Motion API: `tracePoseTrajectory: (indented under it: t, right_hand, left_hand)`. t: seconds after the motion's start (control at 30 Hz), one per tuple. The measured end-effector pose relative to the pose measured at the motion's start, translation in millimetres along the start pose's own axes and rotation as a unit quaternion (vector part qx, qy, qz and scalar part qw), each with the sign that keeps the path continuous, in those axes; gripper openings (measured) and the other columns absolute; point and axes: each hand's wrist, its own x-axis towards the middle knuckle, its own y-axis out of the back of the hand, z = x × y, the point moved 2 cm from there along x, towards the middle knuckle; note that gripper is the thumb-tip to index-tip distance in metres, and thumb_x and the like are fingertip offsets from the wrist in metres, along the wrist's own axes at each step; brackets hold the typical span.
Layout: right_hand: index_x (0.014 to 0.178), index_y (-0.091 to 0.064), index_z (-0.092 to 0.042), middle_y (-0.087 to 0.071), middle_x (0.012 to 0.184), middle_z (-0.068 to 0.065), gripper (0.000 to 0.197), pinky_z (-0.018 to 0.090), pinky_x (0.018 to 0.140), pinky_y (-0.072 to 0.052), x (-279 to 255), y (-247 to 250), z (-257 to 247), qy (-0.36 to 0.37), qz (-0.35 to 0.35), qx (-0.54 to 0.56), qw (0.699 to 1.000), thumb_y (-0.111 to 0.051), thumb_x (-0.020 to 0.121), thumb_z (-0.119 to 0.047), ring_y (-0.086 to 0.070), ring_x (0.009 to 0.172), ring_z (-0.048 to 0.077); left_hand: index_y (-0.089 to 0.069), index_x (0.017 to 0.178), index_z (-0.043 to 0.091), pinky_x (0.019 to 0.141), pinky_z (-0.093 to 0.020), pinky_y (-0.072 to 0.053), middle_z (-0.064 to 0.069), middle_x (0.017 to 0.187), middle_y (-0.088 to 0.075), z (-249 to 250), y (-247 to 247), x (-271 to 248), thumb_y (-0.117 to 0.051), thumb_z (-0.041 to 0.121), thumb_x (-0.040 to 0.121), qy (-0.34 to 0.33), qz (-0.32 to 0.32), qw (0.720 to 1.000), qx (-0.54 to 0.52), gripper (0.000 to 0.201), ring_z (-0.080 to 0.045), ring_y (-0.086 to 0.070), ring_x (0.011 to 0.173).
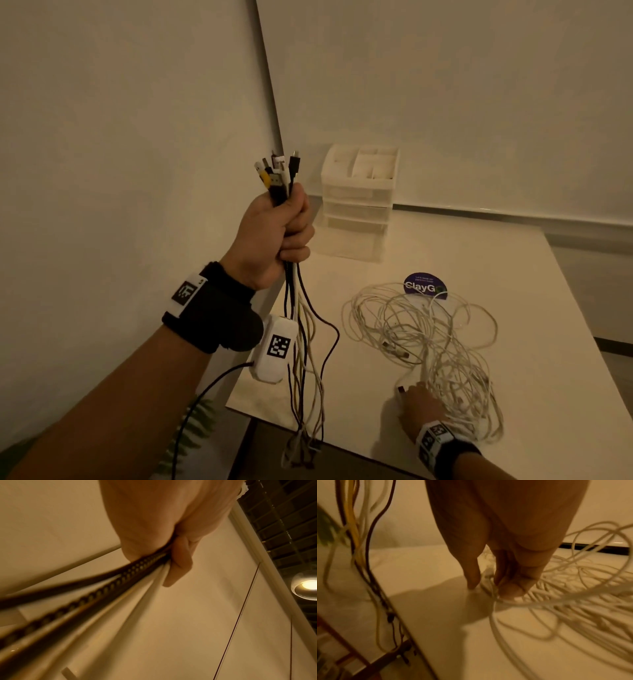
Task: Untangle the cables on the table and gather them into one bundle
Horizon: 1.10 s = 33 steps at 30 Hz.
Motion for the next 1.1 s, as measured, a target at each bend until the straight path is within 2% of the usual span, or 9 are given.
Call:
tracePoseTrajectory:
  t: [0.13, 0.23, 0.33, 0.43, 0.6, 0.77, 0.9, 1.03, 1.1]
  right_hand:
    - [0.114, -0.051, -0.018, -0.057, 0.128, 0.008, 0.023, 0.03, 0.095, -0.041, -2.9, -3.1, 9.0, -0.021, -0.008, 0.04, 0.999, -0.037, 0.099, -0.029, -0.054, 0.118, 0.024]
    - [0.095, -0.047, -0.014, -0.068, 0.107, 0.011, 0.016, 0.031, 0.08, -0.045, -3.8, 13.3, 21.8, -0.053, 0.0, 0.193, 0.98, -0.04, 0.1, -0.027, -0.062, 0.093, 0.025]
    - [0.092, -0.042, -0.007, -0.068, 0.07, 0.008, 0.014, 0.039, 0.066, -0.052, -24.4, 56.7, 21.9, -0.012, 0.026, 0.408, 0.912, -0.04, 0.102, -0.018, -0.062, 0.062, 0.024]
    - [0.097, -0.041, -0.005, -0.052, 0.063, 0.012, 0.013, 0.034, 0.048, -0.044, -60.3, 120.4, 19.4, 0.033, 0.058, 0.551, 0.832, -0.04, 0.103, -0.016, -0.045, 0.048, 0.024]
    - [0.104, -0.05, -0.006, -0.058, 0.076, 0.016, 0.012, 0.032, 0.049, -0.032, -113.9, 209.8, 6.4, 0.166, 0.075, 0.65, 0.737, -0.041, 0.099, 0.001, -0.034, 0.05, 0.018]
    - [0.103, -0.054, -0.001, -0.072, 0.091, 0.013, 0.009, 0.028, 0.049, -0.041, -137.1, 250.3, -18.8, 0.223, 0.163, 0.626, 0.729, -0.048, 0.096, 0.0, -0.048, 0.052, 0.025]
    - [0.095, -0.067, -0.013, -0.066, 0.076, 0.005, 0.01, 0.03, 0.051, -0.049, -135.4, 257.1, -30.0, 0.199, 0.235, 0.598, 0.74, -0.06, 0.092, -0.006, -0.059, 0.053, 0.021]
    - [0.08, -0.062, -0.005, -0.064, 0.061, 0.005, 0.009, 0.026, 0.048, -0.049, -135.0, 257.7, -32.0, 0.185, 0.251, 0.605, 0.733, -0.064, 0.088, -0.002, -0.06, 0.048, 0.014]
    - [0.079, -0.06, -0.003, -0.063, 0.059, 0.007, 0.01, 0.024, 0.048, -0.048, -133.6, 257.1, -30.7, 0.179, 0.259, 0.599, 0.736, -0.063, 0.087, 0.001, -0.059, 0.046, 0.014]
  left_hand:
    - [-0.043, 0.073, 0.017, 0.037, -0.017, -0.016, -0.001, 0.062, -0.017, -13.6, -0.8, -6.2, -0.042, 0.031, 0.101, -0.005, 0.021, 1.0, -0.001, 0.032, -0.007, -0.017, 0.042]
    - [-0.044, 0.074, 0.016, 0.036, -0.017, -0.018, 0.0, 0.058, -0.019, -26.2, -4.1, -7.1, -0.046, 0.035, 0.098, -0.003, 0.029, 0.999, -0.013, 0.031, -0.007, -0.018, 0.041]
    - [-0.046, 0.079, 0.012, 0.037, -0.02, -0.029, -0.001, 0.051, -0.034, -33.9, -12.7, -7.1, -0.045, 0.037, 0.095, 0.0, 0.036, 0.999, -0.018, 0.03, -0.01, -0.026, 0.037]
    - [-0.046, 0.088, 0.008, 0.049, -0.034, -0.052, -0.003, 0.052, -0.031, -45.5, -26.4, -3.0, -0.044, 0.038, 0.094, 0.008, 0.017, 1.0, -0.002, 0.031, -0.012, -0.027, 0.037]
    - [-0.042, 0.081, 0.0, 0.038, -0.019, -0.021, -0.002, 0.057, -0.018, -77.9, -54.3, 2.4, -0.051, 0.031, 0.098, 0.055, 0.027, 0.998, 0.022, 0.036, -0.011, -0.015, 0.04]
    - [-0.056, 0.086, 0.014, 0.041, -0.019, -0.021, 0.0, 0.051, -0.023, -100.3, -93.2, 4.0, -0.063, 0.017, 0.088, 0.037, 0.031, 0.999, 0.023, 0.008, -0.013, -0.016, 0.039]
    - [-0.061, 0.09, 0.012, 0.04, -0.021, -0.026, -0.005, 0.052, -0.031, -105.6, -112.0, 6.8, -0.067, 0.026, 0.085, 0.022, 0.031, 0.999, 0.009, 0.016, -0.015, -0.025, 0.037]
    - [-0.064, 0.09, 0.006, 0.047, -0.035, -0.048, -0.028, 0.068, -0.058, -105.8, -126.0, 7.4, -0.075, 0.033, 0.082, -0.002, 0.047, 0.998, 0.029, 0.031, -0.042, -0.054, 0.047]
    - [-0.06, 0.091, -0.004, 0.041, -0.024, -0.046, -0.015, 0.064, -0.063, -106.6, -131.6, 7.8, -0.07, 0.028, 0.08, 0.003, 0.051, 0.998, 0.021, 0.036, -0.026, -0.057, 0.043]
